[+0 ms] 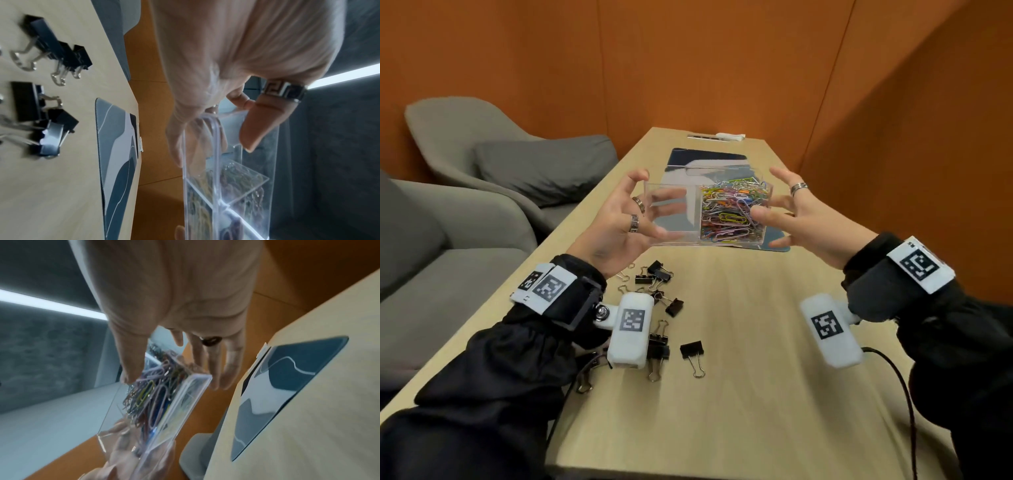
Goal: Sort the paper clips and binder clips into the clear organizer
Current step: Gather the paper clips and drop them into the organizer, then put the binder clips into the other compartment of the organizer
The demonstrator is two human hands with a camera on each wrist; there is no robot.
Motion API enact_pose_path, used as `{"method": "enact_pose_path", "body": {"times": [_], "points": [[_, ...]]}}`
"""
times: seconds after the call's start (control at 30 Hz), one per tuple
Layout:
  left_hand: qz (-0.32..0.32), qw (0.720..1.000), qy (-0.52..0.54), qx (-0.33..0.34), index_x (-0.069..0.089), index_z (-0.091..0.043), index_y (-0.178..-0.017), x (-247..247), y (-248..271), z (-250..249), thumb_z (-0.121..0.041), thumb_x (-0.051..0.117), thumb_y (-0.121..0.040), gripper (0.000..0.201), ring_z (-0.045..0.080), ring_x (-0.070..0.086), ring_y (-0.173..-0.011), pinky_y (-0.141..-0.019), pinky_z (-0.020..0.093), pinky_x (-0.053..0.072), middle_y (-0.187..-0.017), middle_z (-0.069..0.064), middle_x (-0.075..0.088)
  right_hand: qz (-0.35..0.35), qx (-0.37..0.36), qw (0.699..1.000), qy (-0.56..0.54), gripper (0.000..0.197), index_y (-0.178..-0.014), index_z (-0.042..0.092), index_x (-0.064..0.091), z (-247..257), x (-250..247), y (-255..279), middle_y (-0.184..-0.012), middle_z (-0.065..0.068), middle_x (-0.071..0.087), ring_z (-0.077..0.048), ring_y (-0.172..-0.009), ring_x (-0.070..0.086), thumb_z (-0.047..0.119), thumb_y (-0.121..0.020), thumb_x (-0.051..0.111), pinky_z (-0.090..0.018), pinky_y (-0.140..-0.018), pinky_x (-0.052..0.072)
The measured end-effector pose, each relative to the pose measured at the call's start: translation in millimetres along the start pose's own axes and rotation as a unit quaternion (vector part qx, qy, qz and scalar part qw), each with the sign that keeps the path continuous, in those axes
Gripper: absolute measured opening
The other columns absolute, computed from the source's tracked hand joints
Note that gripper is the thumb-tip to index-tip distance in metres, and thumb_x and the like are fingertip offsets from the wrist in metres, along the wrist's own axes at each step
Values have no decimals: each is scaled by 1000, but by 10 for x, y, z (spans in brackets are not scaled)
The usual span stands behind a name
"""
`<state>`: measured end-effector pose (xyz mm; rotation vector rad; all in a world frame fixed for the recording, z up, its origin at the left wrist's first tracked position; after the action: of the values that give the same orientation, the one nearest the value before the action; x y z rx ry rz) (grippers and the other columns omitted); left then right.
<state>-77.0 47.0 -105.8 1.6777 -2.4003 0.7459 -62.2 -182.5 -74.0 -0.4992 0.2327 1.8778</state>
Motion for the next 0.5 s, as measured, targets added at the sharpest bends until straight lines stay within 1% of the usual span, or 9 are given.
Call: {"method": "enact_pose_path", "body": {"times": [0.07,0.1,0.13,0.2,0.27,0.37,0.4,0.43,0.5], "points": [[0,1000,-5,-6,40,-26,-96,65,-1,-52,13,59,-43,68,27,56,-105,-92,68,39,-117,16,57,19,-9,996,-88,88,-144,29,24,-54,51,-9,-132,-3,57,-21,-116,59,37,-69,68,-43,-89,53],[-1,1000,-16,-11,39,-25,-95,97,-1,-81,15,57,-43,69,28,55,-105,-92,67,41,-118,17,57,21,-20,992,-122,80,-141,23,32,-66,69,-15,-129,-4,61,-20,-113,61,31,-70,68,-41,-89,54],[-1,999,-30,-18,38,-25,-95,129,-5,-106,19,54,-44,68,28,55,-106,-92,65,42,-119,18,56,18,-31,988,-147,71,-136,17,39,-72,85,-16,-126,-4,62,-18,-110,63,27,-72,67,-37,-87,56],[-1,998,-55,-32,37,-24,-95,174,-22,-155,22,46,-54,62,30,53,-110,-91,63,45,-122,19,55,8,-46,984,-171,62,-129,11,47,-93,102,-12,-124,-6,64,-17,-107,65,25,-72,66,-29,-82,57],[2,996,-70,-50,39,-24,-96,183,-52,-207,19,45,-63,55,33,55,-113,-90,61,47,-122,17,57,-1,-56,982,-180,60,-127,10,50,-126,114,-9,-123,-8,64,-19,-108,64,27,-72,67,-29,-80,57],[-17,992,-101,-75,45,-24,-100,91,-103,-317,9,52,-70,45,32,59,-112,-83,54,53,-122,11,61,-16,-60,981,-184,56,-121,13,53,-168,101,-15,-121,-8,65,-22,-108,64,30,-70,68,-35,-83,57],[-35,989,-121,-84,48,-25,-102,28,-126,-348,4,55,-71,43,31,59,-112,-85,53,52,-122,8,61,-23,-60,981,-184,59,-122,12,52,-183,87,-20,-121,-8,65,-22,-108,64,31,-69,69,-37,-85,57],[-61,983,-147,-94,51,-25,-103,-55,-148,-373,1,59,-72,41,30,59,-112,-90,54,49,-121,7,62,-30,-60,980,-187,63,-124,10,52,-203,69,-29,-121,-8,65,-23,-108,64,32,-68,70,-40,-86,56],[-120,958,-228,-123,55,-25,-105,-255,-187,-375,-4,63,-80,33,27,60,-109,-100,55,41,-120,5,63,-44,-55,977,-201,68,-126,8,50,-257,28,-49,-120,-10,65,-26,-109,64,33,-67,71,-46,-89,54]]}}
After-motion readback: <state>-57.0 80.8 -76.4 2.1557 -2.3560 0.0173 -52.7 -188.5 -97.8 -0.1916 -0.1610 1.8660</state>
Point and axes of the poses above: each hand's wrist, its own y-axis away from the middle knuckle, its own x-axis out of the palm, z = x × y, the point moved 4 cm from there along -y, towards the middle knuckle
